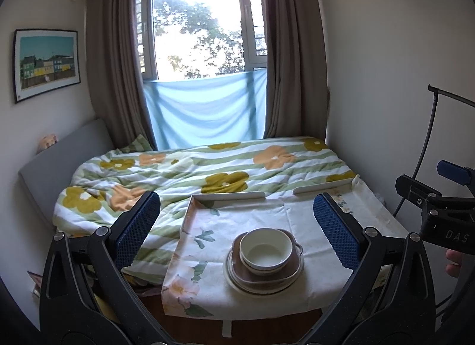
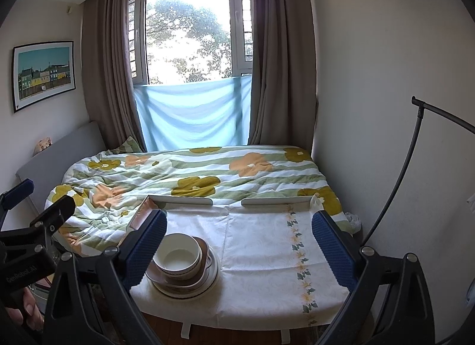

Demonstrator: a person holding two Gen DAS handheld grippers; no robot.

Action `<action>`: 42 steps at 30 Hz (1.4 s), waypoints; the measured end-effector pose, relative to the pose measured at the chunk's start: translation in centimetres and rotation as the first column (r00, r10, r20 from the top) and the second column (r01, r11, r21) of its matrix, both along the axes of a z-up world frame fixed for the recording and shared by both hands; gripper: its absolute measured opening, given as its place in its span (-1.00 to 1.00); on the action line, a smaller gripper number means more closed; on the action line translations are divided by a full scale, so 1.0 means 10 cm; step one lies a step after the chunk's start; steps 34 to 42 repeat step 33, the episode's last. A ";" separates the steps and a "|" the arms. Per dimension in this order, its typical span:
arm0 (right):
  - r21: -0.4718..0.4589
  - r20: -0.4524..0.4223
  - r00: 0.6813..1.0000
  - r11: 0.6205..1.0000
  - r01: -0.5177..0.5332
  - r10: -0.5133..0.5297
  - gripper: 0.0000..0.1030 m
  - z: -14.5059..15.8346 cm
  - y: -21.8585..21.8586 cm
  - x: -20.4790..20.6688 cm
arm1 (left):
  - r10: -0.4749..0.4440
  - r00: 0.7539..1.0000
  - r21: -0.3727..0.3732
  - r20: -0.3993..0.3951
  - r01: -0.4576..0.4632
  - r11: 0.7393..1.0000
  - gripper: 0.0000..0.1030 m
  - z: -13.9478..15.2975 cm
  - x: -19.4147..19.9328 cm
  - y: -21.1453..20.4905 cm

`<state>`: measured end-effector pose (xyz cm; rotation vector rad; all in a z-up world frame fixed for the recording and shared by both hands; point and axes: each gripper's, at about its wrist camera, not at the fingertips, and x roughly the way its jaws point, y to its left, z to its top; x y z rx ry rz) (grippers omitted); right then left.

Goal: Organize plates and bowls

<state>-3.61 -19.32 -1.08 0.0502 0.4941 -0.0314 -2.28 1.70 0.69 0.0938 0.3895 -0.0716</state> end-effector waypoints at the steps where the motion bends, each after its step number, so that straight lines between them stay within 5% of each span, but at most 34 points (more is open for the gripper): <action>1: 0.000 0.000 1.000 1.000 0.000 0.000 0.89 0.00 0.00 0.00 | 0.001 1.000 0.000 0.000 -0.001 1.000 0.99 0.00 0.01 0.01; 42: 0.008 -0.023 1.000 1.000 0.007 -0.006 0.89 -0.10 -0.04 0.06 | 0.022 0.999 0.033 0.031 -0.023 0.999 0.99 -0.01 0.00 0.04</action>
